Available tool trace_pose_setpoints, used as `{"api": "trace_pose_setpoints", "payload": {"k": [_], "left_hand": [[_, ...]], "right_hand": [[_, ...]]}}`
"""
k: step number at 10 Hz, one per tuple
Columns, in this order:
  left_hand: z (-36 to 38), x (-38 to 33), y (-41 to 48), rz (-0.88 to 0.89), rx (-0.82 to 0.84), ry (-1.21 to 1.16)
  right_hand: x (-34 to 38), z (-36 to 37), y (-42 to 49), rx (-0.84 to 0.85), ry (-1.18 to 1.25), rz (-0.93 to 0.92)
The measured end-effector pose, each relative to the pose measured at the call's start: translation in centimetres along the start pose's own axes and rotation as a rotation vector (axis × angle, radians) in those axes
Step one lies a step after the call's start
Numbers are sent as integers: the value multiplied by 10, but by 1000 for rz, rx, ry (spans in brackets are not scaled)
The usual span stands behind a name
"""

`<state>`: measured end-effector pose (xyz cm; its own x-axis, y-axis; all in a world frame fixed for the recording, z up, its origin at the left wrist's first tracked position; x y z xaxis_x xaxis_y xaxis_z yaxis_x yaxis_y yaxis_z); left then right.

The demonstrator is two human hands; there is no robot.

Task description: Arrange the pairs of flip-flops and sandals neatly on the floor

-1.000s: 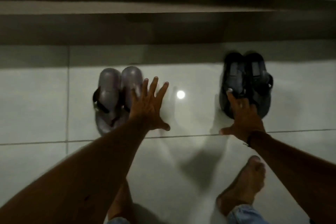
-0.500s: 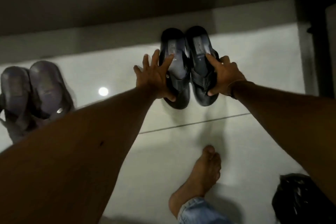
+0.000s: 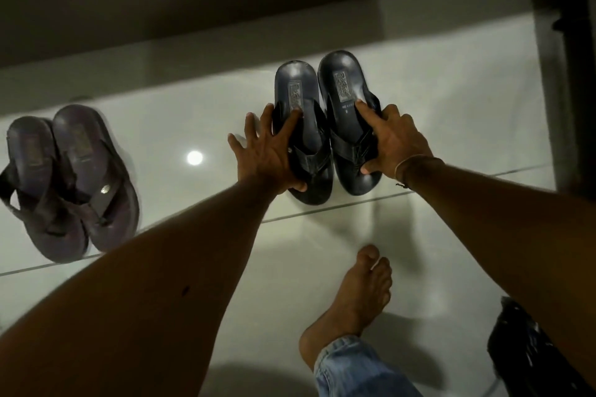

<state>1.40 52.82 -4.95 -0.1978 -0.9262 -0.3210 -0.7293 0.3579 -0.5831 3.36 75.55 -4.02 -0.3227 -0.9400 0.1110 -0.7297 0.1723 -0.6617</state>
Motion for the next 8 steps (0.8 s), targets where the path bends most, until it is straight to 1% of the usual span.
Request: {"api": "trace_pose_setpoints", "payload": {"k": [6,7,8], "left_hand": [[12,2,-4,31,2,-33],[6,0,-6,17,0,-59],[-1,1,-11,13,2,-72]], "right_hand": [[-11,16,-6,-36,-4,-21],[-7,12,-10,-44,49,-33],[-8,5,-17,-86,71,-34]]}}
Point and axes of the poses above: each hand's wrist, its own y-axis towards the middle knuckle, its own z-axis out of the palm, x = y × z, the point moved 4 cm from there along y, towards the middle knuckle, and after that the axes turned 6 degrees about z, right-handed, at the moved point
